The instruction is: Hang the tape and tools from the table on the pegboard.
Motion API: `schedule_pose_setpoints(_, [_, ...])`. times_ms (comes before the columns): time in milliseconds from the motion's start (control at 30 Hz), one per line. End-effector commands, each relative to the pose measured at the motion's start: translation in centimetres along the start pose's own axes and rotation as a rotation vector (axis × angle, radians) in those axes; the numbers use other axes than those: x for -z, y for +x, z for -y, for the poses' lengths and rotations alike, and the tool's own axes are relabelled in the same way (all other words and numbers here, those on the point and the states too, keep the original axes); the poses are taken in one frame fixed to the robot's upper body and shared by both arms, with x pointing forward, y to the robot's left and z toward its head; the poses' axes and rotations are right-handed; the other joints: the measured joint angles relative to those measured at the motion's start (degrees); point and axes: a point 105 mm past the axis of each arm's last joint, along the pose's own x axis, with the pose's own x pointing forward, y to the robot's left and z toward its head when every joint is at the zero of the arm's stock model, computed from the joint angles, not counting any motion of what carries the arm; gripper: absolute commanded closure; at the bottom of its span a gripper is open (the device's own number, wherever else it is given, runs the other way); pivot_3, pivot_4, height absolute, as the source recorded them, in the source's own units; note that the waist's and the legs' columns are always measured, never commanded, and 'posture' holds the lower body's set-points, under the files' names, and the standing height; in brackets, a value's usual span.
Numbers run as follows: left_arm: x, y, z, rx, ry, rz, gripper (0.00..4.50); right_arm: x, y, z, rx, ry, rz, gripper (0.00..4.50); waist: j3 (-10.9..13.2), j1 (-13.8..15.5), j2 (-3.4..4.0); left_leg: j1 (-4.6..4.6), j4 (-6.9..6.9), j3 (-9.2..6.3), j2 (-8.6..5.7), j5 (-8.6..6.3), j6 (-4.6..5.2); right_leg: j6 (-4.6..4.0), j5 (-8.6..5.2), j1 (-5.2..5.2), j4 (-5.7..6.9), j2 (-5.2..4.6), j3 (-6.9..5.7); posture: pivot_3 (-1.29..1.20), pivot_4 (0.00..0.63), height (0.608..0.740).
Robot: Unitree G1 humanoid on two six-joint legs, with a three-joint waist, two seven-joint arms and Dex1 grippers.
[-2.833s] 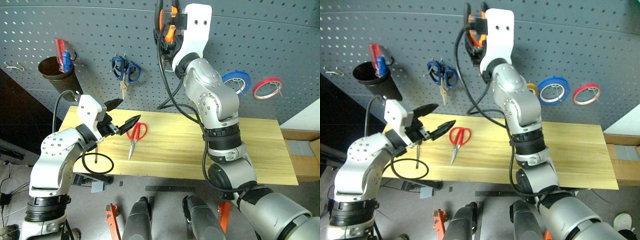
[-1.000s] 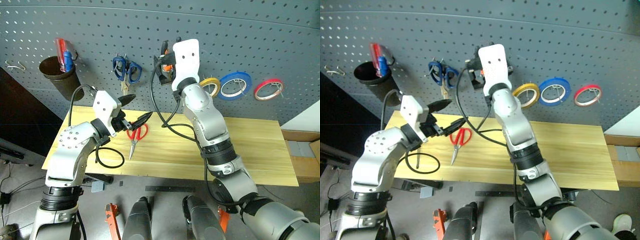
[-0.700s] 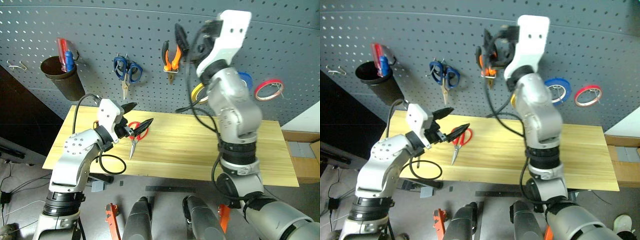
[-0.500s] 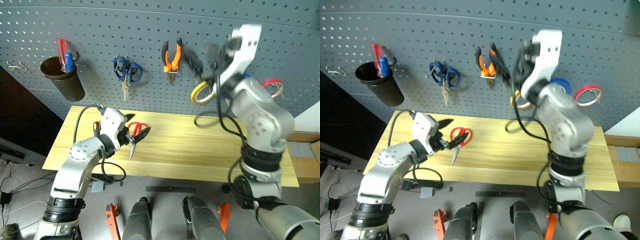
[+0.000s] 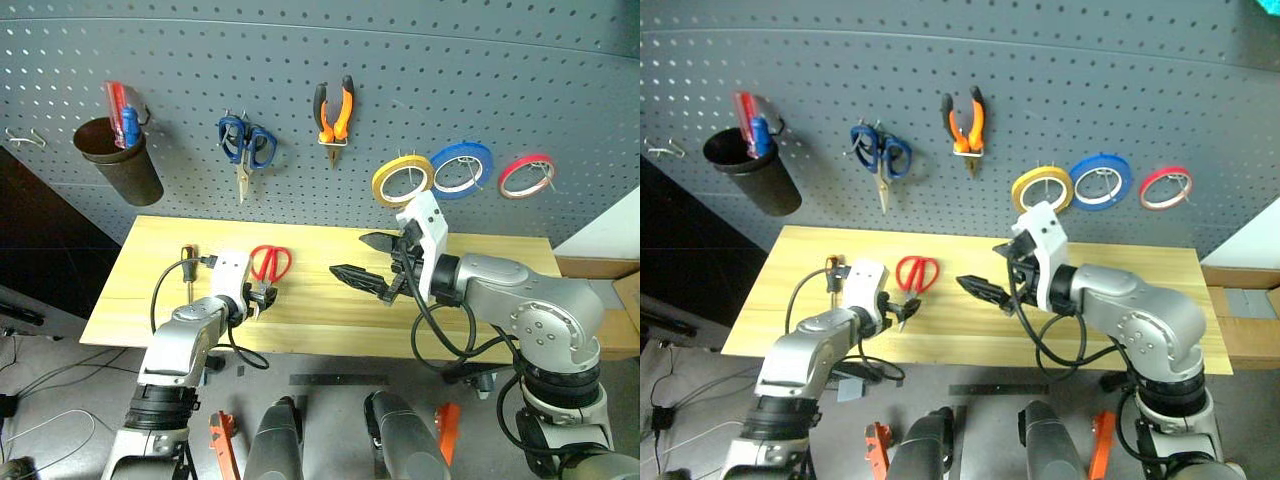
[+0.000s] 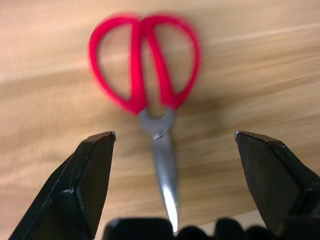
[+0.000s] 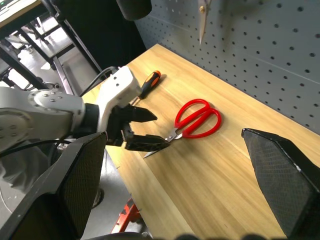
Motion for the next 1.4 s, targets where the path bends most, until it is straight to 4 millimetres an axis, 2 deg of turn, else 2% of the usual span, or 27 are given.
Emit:
schedule_pose_setpoints(33, [0.4,1.0,0.1,-0.024,0.020,-0.035,0.36,-0.3,0.0,-0.9,-0.019,-0.032,0.008,0.03,0.0,-0.1,0.00,0.00,-0.01,0.01,-0.01,0.00,0.00,0.00,0.00,0.00,-0.01,-0.01,0.01,-0.09,0.275,0.740])
schedule_pose_setpoints(367, [0.9,3.5,0.8,-0.008,-0.019,-0.085,0.36,-0.1,0.1,-1.1,-0.020,-0.041,-0.016,0.03,0.0,-0.2,0.00,-0.01,-0.02,0.03,-0.01,-0.02,0.03,0.00,0.00,0.00,-0.02,-0.02,0.02,-0.12,0.291,0.740])
schedule_pose_setpoints(500, [0.9,3.7,0.5,-0.021,-0.036,-0.082,1.19,0.0,-0.1,-1.0,-0.026,-0.045,-0.032,0.00,0.0,-0.2,0.01,0.00,-0.02,0.03,-0.01,-0.02,0.03,0.01,0.00,0.00,-0.02,-0.02,0.02,-0.13,0.290,0.740])
schedule_pose_setpoints(700, [1.3,3.5,0.1,-0.032,-0.039,-0.074,3.37,0.1,-0.5,-0.7,-0.044,-0.092,-0.067,0.00,0.0,-0.2,0.01,0.00,-0.02,0.03,-0.02,-0.02,0.03,0.01,0.00,0.01,-0.04,-0.03,0.02,-0.13,0.284,0.740])
schedule_pose_setpoints(867, [1.7,3.0,0.3,-0.026,-0.045,-0.063,3.43,-0.3,-0.8,-0.7,-0.065,-0.161,-0.063,0.00,0.0,-0.3,0.01,0.00,-0.04,0.04,-0.01,-0.02,0.03,0.01,-0.01,0.01,-0.05,-0.03,0.03,-0.13,0.280,0.740])
schedule_pose_setpoints(967, [1.2,2.3,0.6,-0.015,-0.067,-0.014,3.43,-0.6,-1.0,-0.7,-0.068,-0.191,-0.056,0.00,0.0,-0.3,0.01,0.00,-0.04,0.04,-0.01,-0.03,0.03,0.01,-0.01,0.01,-0.06,-0.03,0.03,-0.13,0.276,0.740])
schedule_pose_setpoints(1067, [-0.9,0.7,0.5,-0.027,-0.083,0.156,3.43,-1.4,-1.3,-0.8,-0.077,-0.224,-0.026,0.00,0.0,-0.4,0.00,-0.01,-0.07,0.06,0.01,-0.03,0.02,0.01,-0.01,-0.01,-0.10,-0.03,0.05,-0.13,0.274,0.740])
schedule_pose_setpoints(1133, [-1.9,-0.8,0.5,-0.036,-0.061,0.268,3.43,-2.2,-1.9,-1.7,-0.134,-0.283,0.019,0.00,0.0,-0.3,-0.01,-0.02,-0.11,0.05,0.02,-0.03,0.02,0.01,-0.01,-0.02,-0.15,-0.03,0.04,-0.13,0.273,0.740])
schedule_pose_setpoints(1300, [-2.2,-4.5,1.0,-0.007,0.049,0.456,3.43,-2.1,-2.8,-2.6,-0.194,-0.333,0.036,0.00,0.0,-0.2,0.00,-0.04,-0.24,0.08,0.03,-0.05,0.02,0.01,-0.01,0.01,-0.37,-0.08,0.05,-0.13,0.276,0.740])
schedule_pose_setpoints(1400, [-2.5,-6.7,1.3,-0.006,0.191,0.540,3.43,-2.3,-3.1,-2.8,-0.210,-0.352,0.049,0.00,0.0,-0.3,0.00,-0.05,-0.27,0.14,0.03,-0.07,0.05,0.01,-0.01,0.00,-0.47,-0.09,0.10,-0.13,0.276,0.740])
